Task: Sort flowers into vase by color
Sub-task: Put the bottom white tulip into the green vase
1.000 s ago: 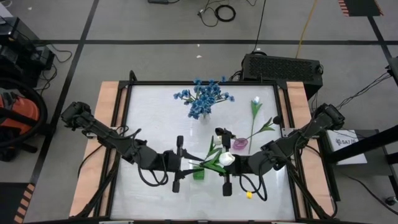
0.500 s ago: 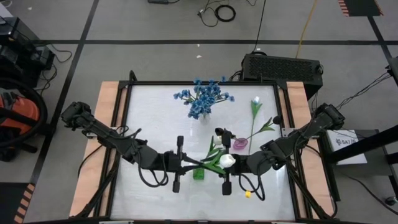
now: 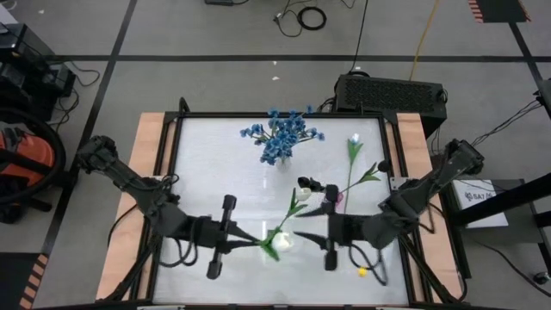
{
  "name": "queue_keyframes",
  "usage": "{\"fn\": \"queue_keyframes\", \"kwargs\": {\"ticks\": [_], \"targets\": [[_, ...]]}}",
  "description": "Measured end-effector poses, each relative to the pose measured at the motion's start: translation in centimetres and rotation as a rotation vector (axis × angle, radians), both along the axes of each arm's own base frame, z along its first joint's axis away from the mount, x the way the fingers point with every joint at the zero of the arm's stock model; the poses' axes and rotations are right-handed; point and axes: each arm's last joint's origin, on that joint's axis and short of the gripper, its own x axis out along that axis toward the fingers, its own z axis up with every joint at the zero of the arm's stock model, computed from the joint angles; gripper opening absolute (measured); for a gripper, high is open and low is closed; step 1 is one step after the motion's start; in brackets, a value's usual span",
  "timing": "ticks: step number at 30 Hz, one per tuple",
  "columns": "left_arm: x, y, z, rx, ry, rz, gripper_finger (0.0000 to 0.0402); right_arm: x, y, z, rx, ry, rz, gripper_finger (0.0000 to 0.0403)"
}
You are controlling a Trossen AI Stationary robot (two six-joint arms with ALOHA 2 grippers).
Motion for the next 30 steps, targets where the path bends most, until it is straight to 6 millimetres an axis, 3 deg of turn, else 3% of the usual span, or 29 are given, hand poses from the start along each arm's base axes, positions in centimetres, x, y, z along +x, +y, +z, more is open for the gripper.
{"fn": "queue_keyframes", "kwargs": {"ticks": [6, 13, 22, 30], "targets": [[-0.1, -0.1, -0.8, -0.047, -0.076, 0.021, 0.0008, -3.8, 1.3, 1.6, 0.042, -0.006, 0.106, 0.0169], [-1.1, 0.9, -5.0, -0.146, -0.252, 0.034, 0.0008, -7.3, 1.6, 2.0, 0.123, 0.065, 0.162, 0.0169], [-2.3, 2.1, -8.8, -0.230, -0.374, 0.035, 0.0008, -7.6, 1.6, 1.7, 0.069, 0.073, 0.084, 0.0169], [-1.0, 1.4, -13.1, -0.265, -0.422, 0.090, 0.0008, -7.5, 1.4, 1.7, 0.063, 0.071, 0.075, 0.0169]]}}
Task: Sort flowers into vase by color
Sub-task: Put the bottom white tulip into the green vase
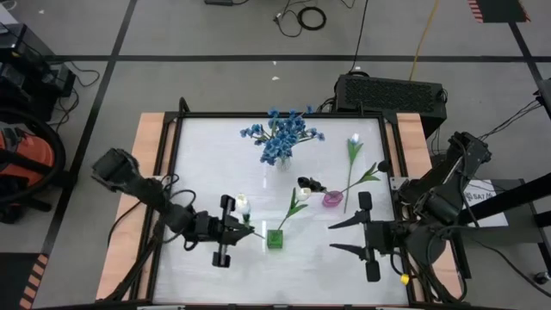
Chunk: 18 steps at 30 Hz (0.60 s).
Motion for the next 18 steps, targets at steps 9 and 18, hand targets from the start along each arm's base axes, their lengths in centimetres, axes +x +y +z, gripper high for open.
{"fn": "queue_keyframes", "kwargs": {"ticks": [9, 18], "targets": [[2.4, -0.9, -2.8, 0.011, 0.078, 0.035, 0.0008, 0.0, 0.0, 0.0, -0.001, 0.001, 0.001, 0.0169], [3.0, -0.3, -2.7, 0.008, 0.069, 0.052, 0.0008, 0.0, 0.0, 0.0, -0.002, 0.001, 0.001, 0.0169]]}}
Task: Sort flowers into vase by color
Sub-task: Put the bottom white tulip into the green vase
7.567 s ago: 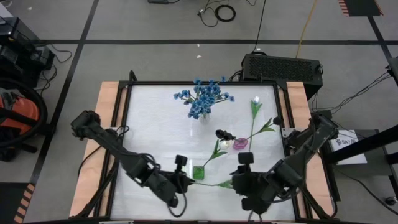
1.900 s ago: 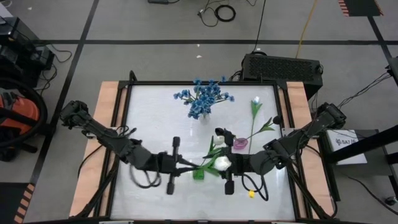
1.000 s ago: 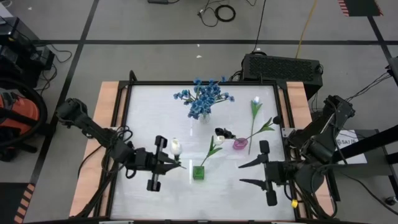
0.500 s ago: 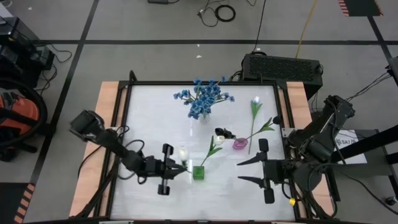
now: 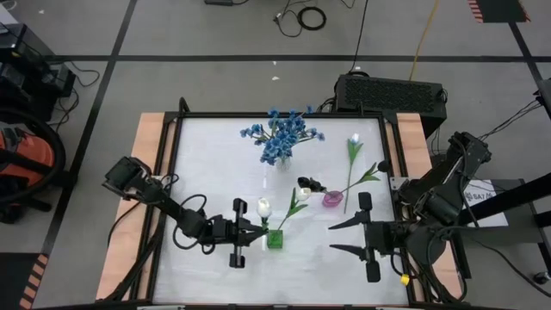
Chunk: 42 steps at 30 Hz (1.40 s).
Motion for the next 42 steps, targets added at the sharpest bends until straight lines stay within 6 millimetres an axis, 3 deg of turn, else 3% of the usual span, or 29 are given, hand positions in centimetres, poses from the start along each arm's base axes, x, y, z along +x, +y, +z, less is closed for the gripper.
{"fn": "queue_keyframes", "kwargs": {"ticks": [10, 31, 42], "targets": [[1.3, 0.7, -2.2, -0.034, 0.061, -0.005, 0.0009, 0.0, 0.0, 0.0, -0.001, 0.000, 0.000, 0.0169], [2.1, 1.7, -3.1, -0.062, 0.128, 0.000, 0.0010, 0.0, 0.0, 0.0, -0.004, 0.000, 0.001, 0.0169], [2.4, 1.9, -3.7, -0.072, 0.201, 0.060, 0.0103, 0.0, 0.0, 0.0, -0.004, 0.000, 0.002, 0.0169]]}}
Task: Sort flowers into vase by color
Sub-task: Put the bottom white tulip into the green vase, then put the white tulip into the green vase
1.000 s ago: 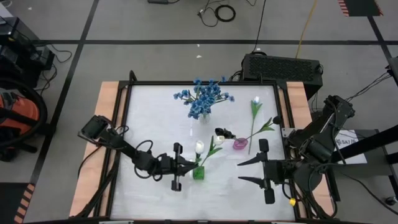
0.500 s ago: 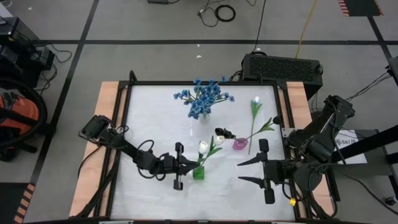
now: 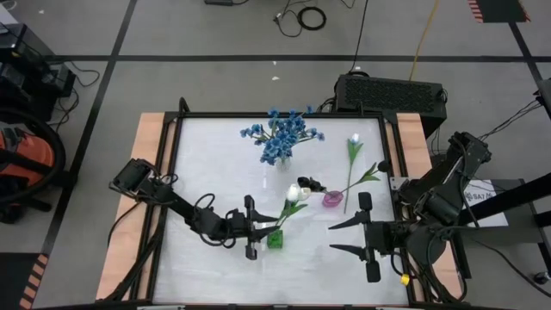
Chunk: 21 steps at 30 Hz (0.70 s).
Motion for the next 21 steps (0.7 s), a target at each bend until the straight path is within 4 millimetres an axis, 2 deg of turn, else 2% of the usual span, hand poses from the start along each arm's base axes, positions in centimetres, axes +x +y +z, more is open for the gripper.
{"fn": "queue_keyframes", "kwargs": {"ticks": [9, 16, 21], "targets": [[-0.3, -0.6, -0.7, 0.012, 0.077, 0.094, 0.0164, 0.0, 0.0, -0.1, -0.003, 0.005, 0.001, 0.0169], [-1.1, -1.3, 0.4, -0.007, 0.054, 0.096, 0.0169, 0.0, 0.0, -0.1, -0.001, 0.006, 0.001, 0.0169], [-2.2, -2.3, 1.8, 0.047, 0.081, 0.079, 0.0169, 0.0, 0.0, -0.1, 0.016, 0.011, -0.004, 0.0169]]}}
